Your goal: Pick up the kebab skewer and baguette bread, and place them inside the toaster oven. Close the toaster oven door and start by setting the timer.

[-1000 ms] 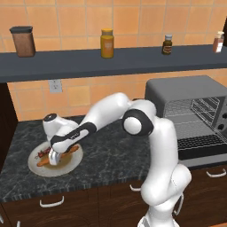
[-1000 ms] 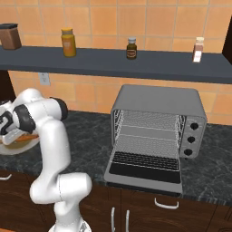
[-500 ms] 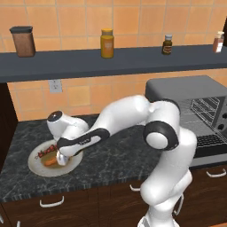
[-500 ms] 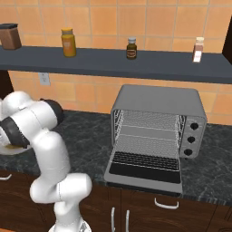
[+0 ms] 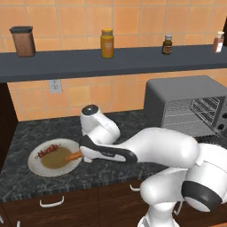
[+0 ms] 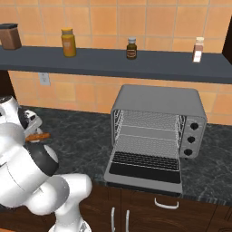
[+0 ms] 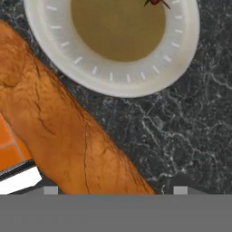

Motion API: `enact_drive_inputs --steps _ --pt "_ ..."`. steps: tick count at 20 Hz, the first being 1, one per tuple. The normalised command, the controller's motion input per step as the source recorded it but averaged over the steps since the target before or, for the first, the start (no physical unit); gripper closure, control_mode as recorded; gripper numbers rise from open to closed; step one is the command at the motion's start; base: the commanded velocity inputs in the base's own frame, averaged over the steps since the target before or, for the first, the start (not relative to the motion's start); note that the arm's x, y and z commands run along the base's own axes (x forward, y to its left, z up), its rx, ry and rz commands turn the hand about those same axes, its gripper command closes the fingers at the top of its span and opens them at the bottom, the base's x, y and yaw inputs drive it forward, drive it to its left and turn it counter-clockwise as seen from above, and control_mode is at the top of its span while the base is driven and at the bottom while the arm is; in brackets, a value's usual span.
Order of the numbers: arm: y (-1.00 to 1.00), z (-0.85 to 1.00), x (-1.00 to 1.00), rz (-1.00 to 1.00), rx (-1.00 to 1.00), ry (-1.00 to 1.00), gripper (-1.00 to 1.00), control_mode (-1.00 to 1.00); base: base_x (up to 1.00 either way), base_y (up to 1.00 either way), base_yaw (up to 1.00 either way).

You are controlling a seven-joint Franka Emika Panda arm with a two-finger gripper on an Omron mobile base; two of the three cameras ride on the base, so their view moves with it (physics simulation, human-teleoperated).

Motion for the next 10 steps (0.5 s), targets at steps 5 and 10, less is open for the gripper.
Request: enact_drive_inputs --steps 5,10 --pt "-1.00 0.30 -0.24 0.00 0.06 0.00 1.00 -1.00 0.00 0.00 0.00" --pt "-1.00 0.31 0.00 0.00 0.06 0.00 1.00 -1.00 0.00 0.00 0.00"
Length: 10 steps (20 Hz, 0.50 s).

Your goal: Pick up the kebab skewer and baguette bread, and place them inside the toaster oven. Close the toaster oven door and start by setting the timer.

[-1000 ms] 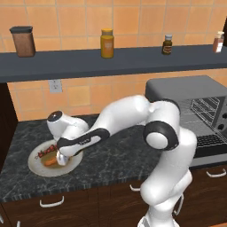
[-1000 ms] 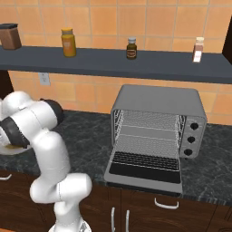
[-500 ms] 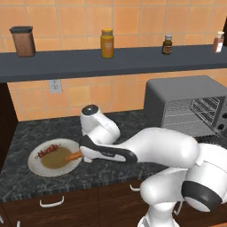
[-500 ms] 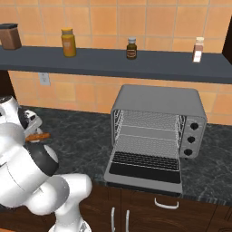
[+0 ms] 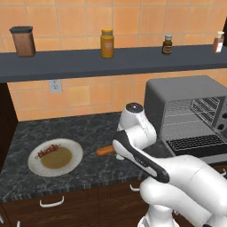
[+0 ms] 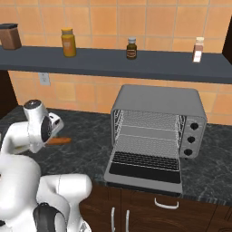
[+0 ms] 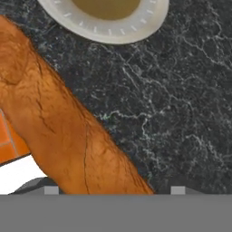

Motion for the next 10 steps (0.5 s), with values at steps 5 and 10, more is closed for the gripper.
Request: enact_drive_inputs --steps 5,10 --pt "-1.00 0.15 -0.04 0.01 0.03 0.00 1.00 -1.00 0.00 0.00 0.00" --pt "-1.00 0.30 -0.08 0.03 0.02 0.00 1.00 -1.00 0.00 0.00 0.00"
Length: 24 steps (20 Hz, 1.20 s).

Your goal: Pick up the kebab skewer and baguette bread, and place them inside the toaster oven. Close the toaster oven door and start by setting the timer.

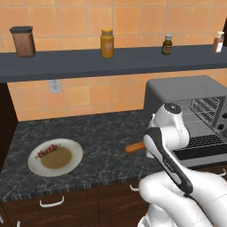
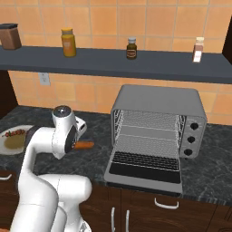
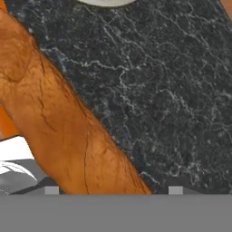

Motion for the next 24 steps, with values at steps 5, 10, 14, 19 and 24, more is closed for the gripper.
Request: enact_drive_inputs --steps 5,10,14,19,24 --pt "-1.00 0.26 0.00 0.05 0.02 0.00 1.00 -1.00 0.00 0.00 0.00" --pt "-1.00 0.23 0.00 0.01 0.00 0.00 1.00 -1.00 0.00 0.00 0.00" --pt "-1.00 0.38 0.00 0.00 0.02 0.00 1.00 -1.00 0.00 0.00 0.00" --pt "-0.91 0.44 0.23 0.00 0.08 0.00 1.00 -1.00 0.00 0.00 0.00" --pt "-0.46 0.12 0.52 0.03 0.08 -0.03 1.00 -1.00 0.00 0.00 0.00"
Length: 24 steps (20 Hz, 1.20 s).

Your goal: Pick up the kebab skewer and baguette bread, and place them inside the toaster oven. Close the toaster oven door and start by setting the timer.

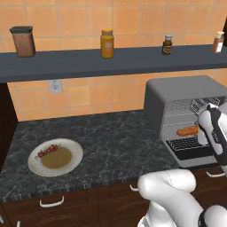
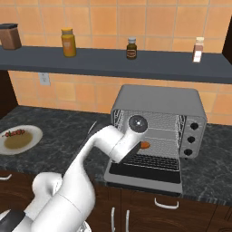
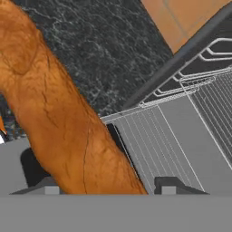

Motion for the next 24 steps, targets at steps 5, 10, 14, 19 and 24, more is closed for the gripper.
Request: enact_drive_inputs --steps 5,10,14,19,24 --pt "-0.27 0.00 0.49 0.01 0.07 0.00 1.00 -1.00 0.00 0.00 0.00" --pt "-0.17 -0.08 0.46 0.00 0.04 0.00 1.00 -1.00 0.00 0.00 0.00" --pt "-0.09 -0.38 0.36 -0.01 0.00 0.00 1.00 -1.00 0.00 0.00 0.00" --pt "-0.32 -0.34 0.18 0.00 0.01 0.02 1.00 -1.00 0.00 0.00 0.00" --pt "-0.40 -0.13 0.05 -0.02 0.00 0.00 1.00 -1.00 0.00 0.00 0.00"
